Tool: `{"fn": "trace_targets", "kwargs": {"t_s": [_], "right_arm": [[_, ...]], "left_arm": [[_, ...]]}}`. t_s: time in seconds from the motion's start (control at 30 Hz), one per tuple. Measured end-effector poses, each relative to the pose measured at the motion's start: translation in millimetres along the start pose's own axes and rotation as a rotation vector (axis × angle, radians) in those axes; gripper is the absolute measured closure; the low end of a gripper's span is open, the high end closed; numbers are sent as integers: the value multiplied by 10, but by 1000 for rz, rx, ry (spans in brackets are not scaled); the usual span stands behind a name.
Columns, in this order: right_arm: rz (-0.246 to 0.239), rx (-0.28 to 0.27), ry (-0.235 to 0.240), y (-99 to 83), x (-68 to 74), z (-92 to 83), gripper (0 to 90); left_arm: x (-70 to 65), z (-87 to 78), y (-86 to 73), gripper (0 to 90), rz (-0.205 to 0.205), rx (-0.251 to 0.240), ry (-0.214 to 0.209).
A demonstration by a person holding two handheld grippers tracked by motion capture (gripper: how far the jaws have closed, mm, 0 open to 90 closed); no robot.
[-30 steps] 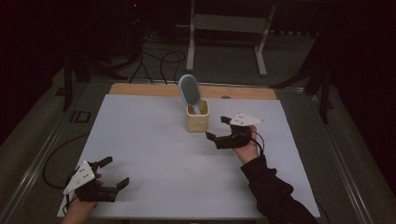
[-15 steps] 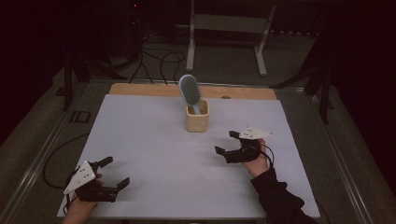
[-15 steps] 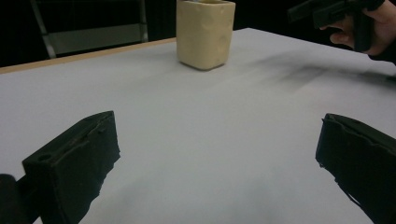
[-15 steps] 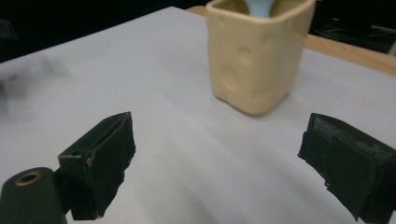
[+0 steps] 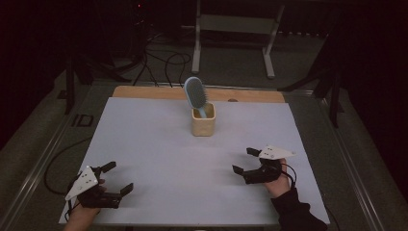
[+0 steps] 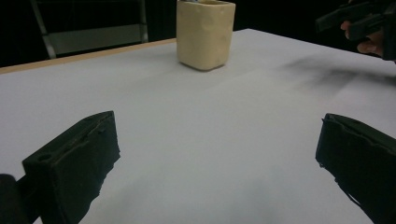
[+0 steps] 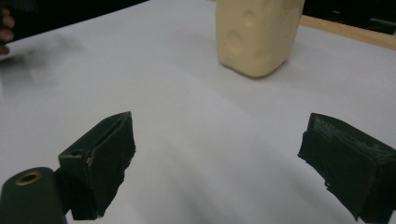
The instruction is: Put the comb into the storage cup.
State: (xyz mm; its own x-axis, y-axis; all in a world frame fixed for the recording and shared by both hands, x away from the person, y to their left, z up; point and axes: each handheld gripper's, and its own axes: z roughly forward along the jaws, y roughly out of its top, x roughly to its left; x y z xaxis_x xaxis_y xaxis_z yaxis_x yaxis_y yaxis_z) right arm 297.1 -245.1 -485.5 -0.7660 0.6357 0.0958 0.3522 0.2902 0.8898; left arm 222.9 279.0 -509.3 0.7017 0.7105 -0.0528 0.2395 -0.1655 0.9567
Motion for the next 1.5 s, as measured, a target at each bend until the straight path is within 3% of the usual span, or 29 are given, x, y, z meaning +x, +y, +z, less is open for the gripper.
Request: {"fn": "trace_targets", "kwargs": {"t_s": [0.2,0.53,0.77,0.97,1.2,1.5], "right_arm": [[-10,2,-9,-95,4,-153,93],[13,23,-38,-284,-39,-364,92],[70,24,-40,-487,-44,-535,93],[87,20,-24,-505,-78,-481,93],[61,40,-8,-500,-78,-376,93],[67,33,-13,-501,-89,-380,93]], "left_arm": [[1,-1,0,0,-1,-2,0],[1,2,-2,0,-1,0,0],[2,7,-4,0,-1,3,0],[-3,6,-4,0,4,6,0],[-2,1,-5,0,0,3,0],[-8,-11,-3,0,2,3,5]]}}
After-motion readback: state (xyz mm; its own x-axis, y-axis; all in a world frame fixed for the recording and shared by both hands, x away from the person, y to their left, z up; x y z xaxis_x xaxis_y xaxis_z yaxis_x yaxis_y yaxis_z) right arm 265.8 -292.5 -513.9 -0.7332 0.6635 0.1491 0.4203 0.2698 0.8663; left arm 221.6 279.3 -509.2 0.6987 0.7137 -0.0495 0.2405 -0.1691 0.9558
